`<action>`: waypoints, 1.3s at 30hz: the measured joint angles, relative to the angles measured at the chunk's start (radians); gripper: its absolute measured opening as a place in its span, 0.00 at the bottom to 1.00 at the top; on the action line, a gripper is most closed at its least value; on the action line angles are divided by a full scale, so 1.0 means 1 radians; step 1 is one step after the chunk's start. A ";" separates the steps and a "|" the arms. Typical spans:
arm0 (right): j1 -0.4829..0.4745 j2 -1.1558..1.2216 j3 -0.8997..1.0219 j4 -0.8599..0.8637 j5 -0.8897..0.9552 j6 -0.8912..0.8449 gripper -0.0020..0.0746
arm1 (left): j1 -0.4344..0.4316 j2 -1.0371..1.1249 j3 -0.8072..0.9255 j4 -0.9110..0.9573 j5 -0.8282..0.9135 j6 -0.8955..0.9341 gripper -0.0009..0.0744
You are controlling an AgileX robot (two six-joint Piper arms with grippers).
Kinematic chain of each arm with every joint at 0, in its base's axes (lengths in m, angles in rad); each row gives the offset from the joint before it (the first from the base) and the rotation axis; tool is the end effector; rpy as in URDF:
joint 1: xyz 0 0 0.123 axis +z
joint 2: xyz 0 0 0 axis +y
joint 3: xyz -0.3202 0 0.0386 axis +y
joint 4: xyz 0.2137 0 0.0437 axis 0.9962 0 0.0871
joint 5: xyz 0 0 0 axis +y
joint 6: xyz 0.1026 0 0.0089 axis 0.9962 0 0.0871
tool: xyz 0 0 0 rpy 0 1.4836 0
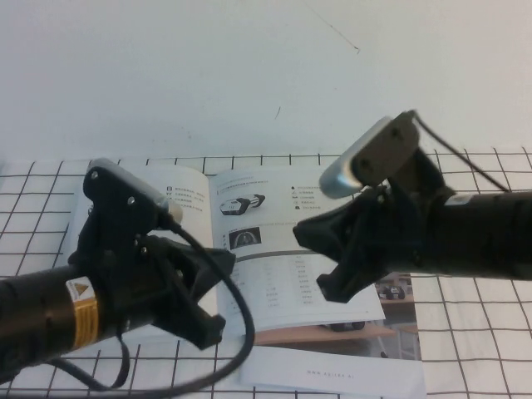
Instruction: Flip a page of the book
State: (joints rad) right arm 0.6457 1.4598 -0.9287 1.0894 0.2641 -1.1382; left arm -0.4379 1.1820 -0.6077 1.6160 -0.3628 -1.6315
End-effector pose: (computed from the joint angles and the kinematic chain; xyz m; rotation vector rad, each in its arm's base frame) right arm 0.2202 0.1958 0.3210 -0.8864 1.9917 0.5865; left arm 0.1673 -0.1186 0.3080 0.6629 1.9968 -0.6492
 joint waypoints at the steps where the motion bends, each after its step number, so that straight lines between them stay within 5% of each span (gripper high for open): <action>1: 0.000 -0.046 0.000 0.000 0.000 -0.009 0.03 | 0.000 -0.036 0.002 0.048 -0.065 -0.045 0.01; 7: 0.000 -0.306 0.016 -0.002 -0.002 -0.023 0.03 | 0.001 -0.222 0.013 0.152 -0.406 -0.164 0.01; 22: 0.000 -0.804 0.462 -0.002 -0.115 0.053 0.03 | 0.001 -0.585 0.017 0.171 -0.607 -0.436 0.01; 28: 0.000 -0.874 0.649 0.008 -0.302 0.007 0.03 | 0.001 -0.609 0.017 0.178 -0.612 -0.456 0.01; 39: 0.000 -0.874 0.769 0.381 -0.570 0.004 0.03 | 0.001 -0.609 0.017 0.179 -0.612 -0.484 0.01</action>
State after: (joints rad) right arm 0.6457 0.5858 -0.1595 1.4703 -0.3062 -1.1344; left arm -0.4364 0.5730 -0.5903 1.7949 -0.9744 -2.1153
